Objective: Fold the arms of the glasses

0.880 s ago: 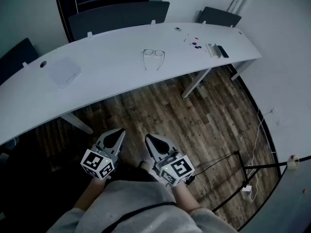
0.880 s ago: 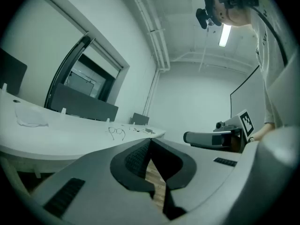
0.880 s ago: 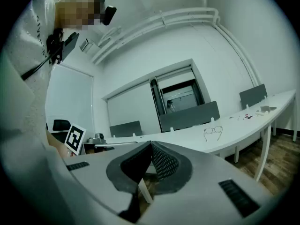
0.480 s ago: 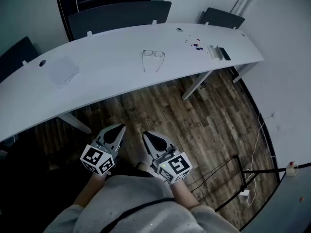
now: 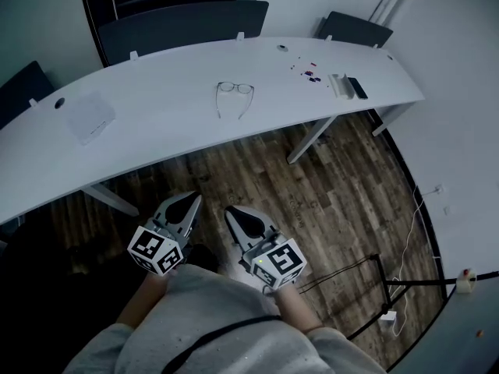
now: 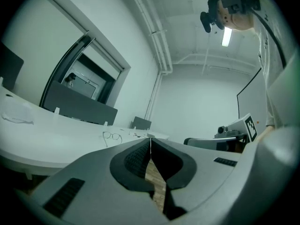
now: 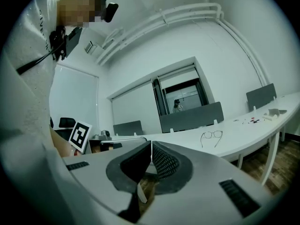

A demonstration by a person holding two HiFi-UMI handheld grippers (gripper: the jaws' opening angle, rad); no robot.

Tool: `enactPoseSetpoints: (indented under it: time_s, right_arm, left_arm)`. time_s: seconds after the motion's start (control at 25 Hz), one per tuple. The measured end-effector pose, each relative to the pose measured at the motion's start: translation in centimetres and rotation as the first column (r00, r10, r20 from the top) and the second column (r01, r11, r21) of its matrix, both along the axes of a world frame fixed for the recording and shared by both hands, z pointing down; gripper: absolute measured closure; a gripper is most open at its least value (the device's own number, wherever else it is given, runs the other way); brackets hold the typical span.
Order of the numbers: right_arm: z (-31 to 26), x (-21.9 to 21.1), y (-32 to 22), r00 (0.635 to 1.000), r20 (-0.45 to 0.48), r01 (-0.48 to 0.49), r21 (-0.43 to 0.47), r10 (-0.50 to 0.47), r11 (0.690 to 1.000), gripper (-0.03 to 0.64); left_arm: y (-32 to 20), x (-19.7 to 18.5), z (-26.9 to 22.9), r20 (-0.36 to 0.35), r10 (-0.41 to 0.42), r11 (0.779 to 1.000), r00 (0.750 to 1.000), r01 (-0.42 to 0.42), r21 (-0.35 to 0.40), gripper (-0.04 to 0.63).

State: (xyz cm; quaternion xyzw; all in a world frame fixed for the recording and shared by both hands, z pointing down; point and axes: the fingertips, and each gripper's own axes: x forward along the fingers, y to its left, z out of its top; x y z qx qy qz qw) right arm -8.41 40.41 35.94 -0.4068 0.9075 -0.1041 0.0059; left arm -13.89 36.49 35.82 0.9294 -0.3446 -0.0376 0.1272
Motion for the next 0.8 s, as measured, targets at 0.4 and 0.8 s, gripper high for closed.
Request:
enactPoseSetpoints:
  time_s: [0.4, 0.8]
  right_arm:
    - [0.5, 2.9, -7.2, 1.000, 0.005, 0.020, -0.009, -0.020, 1.000, 0.597]
    - [2.9, 5.4, -21.4, 0.998, -0.057, -0.020, -0.071, 0.016, 0.997, 0.597]
  left_arm:
    - [-7.1, 2.5, 1.4, 0.007, -0.008, 1.000, 1.000, 0.008, -0.013, 0.569]
    - [-22.2, 4.4, 2.7, 0.003, 0.014, 0.999, 1.000, -0.013, -0.052, 0.571]
